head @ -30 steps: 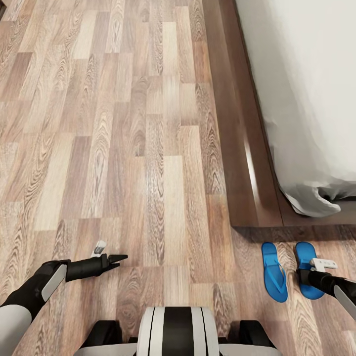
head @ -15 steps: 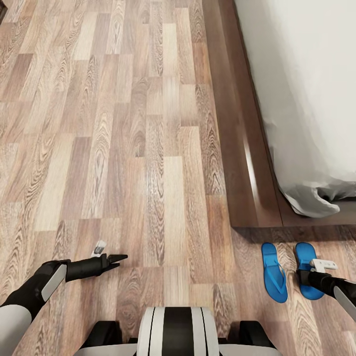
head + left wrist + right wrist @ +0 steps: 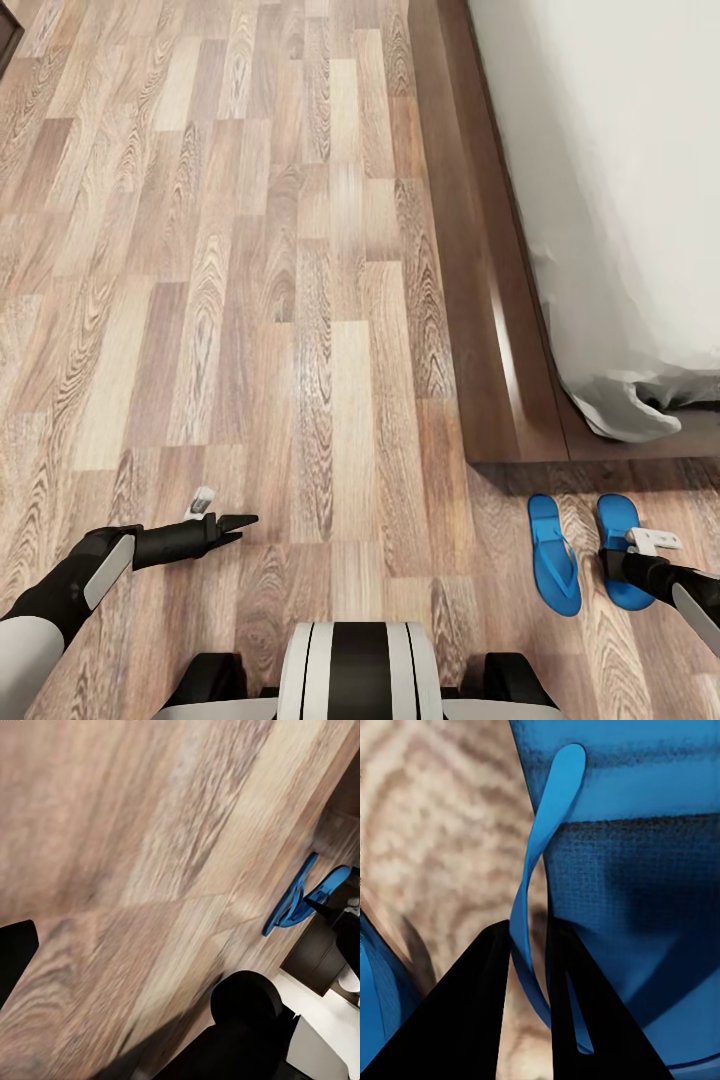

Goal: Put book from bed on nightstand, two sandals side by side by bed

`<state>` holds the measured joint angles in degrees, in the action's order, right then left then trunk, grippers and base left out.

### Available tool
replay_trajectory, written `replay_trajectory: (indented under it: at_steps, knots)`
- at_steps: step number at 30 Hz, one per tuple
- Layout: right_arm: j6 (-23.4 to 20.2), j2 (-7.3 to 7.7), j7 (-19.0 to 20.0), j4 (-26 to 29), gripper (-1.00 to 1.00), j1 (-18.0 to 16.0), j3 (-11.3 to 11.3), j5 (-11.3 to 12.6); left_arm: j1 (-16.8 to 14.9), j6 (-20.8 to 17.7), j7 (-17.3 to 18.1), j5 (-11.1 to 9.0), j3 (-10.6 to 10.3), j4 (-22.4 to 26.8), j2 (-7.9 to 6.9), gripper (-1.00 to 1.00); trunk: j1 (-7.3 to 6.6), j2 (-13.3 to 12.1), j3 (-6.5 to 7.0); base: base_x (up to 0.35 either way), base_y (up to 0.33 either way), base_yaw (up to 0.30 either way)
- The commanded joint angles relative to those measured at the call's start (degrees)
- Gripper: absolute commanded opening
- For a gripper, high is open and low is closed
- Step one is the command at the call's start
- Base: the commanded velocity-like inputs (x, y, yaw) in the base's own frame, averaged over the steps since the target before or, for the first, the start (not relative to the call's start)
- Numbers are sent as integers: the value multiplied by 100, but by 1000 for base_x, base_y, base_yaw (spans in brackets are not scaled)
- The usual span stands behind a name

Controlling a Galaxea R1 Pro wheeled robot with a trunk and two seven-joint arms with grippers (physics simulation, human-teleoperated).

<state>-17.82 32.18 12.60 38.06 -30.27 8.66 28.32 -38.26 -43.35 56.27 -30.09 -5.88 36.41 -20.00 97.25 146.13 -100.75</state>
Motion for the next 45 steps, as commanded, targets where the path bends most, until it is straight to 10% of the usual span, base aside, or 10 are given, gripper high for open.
replay_trajectory:
  at_steps: [1, 45]
  knots:
    - [-20, 3, -29, -9, -100, 12, 22, 50, -6, -33, -2, -41, -24, -3, -4, 100, 2, 1, -4, 0, 0, 0]
    - [-190, 8, 1, -6, -100, 12, 10, 50, -6, -33, -2, -41, -31, -3, -4, 100, -14, -7, 129, 0, 0, 0]
